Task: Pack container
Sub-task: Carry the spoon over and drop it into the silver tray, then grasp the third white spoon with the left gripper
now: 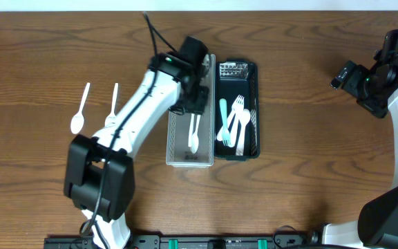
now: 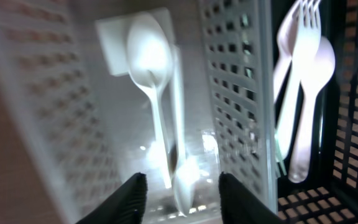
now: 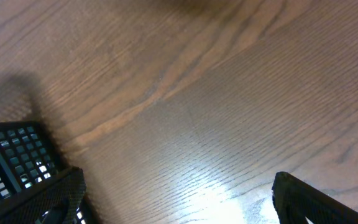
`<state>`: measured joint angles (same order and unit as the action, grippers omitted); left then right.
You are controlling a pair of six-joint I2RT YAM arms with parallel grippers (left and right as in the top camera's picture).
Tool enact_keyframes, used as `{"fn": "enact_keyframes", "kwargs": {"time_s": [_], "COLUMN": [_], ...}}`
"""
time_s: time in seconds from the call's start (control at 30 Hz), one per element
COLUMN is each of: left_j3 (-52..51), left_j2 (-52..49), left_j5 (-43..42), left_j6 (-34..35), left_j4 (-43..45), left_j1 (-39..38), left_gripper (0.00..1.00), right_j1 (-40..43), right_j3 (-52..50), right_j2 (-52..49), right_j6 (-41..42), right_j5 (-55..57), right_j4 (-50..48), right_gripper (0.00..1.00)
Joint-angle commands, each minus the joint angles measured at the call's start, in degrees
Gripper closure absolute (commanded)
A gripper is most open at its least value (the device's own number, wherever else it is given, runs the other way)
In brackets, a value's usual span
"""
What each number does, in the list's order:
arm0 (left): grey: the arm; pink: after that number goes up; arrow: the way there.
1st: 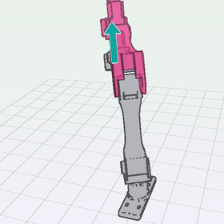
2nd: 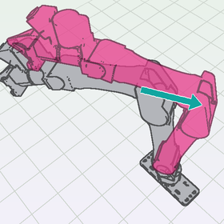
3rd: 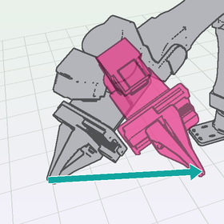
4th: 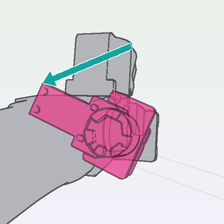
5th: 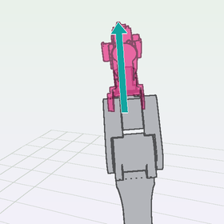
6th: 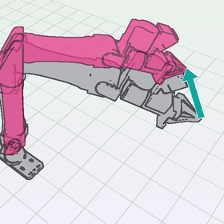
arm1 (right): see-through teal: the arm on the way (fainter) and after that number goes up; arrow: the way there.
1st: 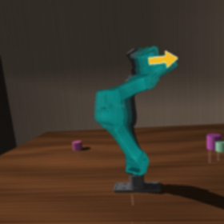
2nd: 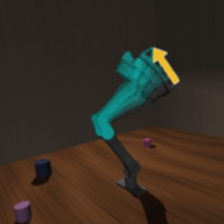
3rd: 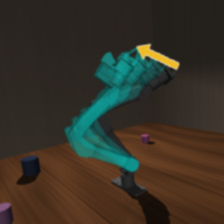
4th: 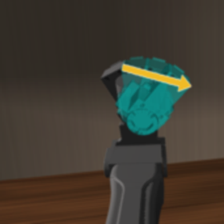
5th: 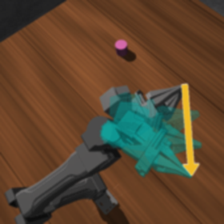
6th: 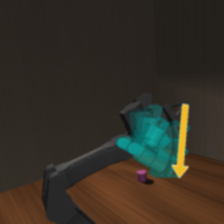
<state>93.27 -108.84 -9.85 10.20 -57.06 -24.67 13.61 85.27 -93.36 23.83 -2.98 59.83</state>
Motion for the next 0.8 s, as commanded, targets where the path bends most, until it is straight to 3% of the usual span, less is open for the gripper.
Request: {"fn": "enact_keyframes", "kwargs": {"time_s": [0.0, 0.07, 0.17, 0.3, 0.43, 0.77], "left_j3": [5.3, 5.6, 5.4, 3.3, 1.4, 1.0], "left_j2": [5.7, 8.3, 9.2, 7.2, 2.3, -10.6], "left_j5": [5.2, 10.5, 15.1, 15.1, 15.0, 15.0], "left_j6": [-1.6, -1.7, -6.2, -11.5, -11.9, -17.6], "left_j4": [-1.0, -0.7, -0.7, -0.7, -0.7, -0.7], "left_j1": [4.5, 7.6, 12.9, 18.6, 23.2, 26.6], "left_gripper": [0.48, 0.4, 0.4, 0.39, 0.39, 0.4], "right_j1": [0.2, 0.2, 0.2, 0.2, 0.2, 0.2], "right_j3": [-0.3, -0.3, -0.3, -0.3, -0.3, -0.3], "right_j2": [-0.3, -0.3, -0.3, -0.3, -0.3, -0.3], "right_j6": [-0.3, -0.3, -0.3, -0.3, -0.3, -0.4], "right_j5": [0.1, 0.1, 0.1, 0.1, 0.1, 0.2], "right_j4": [-0.1, 0.0, 0.0, 0.0, 0.0, 0.3], "right_gripper": [0.01, 0.01, 0.01, 0.01, 0.01, 0.01]}}
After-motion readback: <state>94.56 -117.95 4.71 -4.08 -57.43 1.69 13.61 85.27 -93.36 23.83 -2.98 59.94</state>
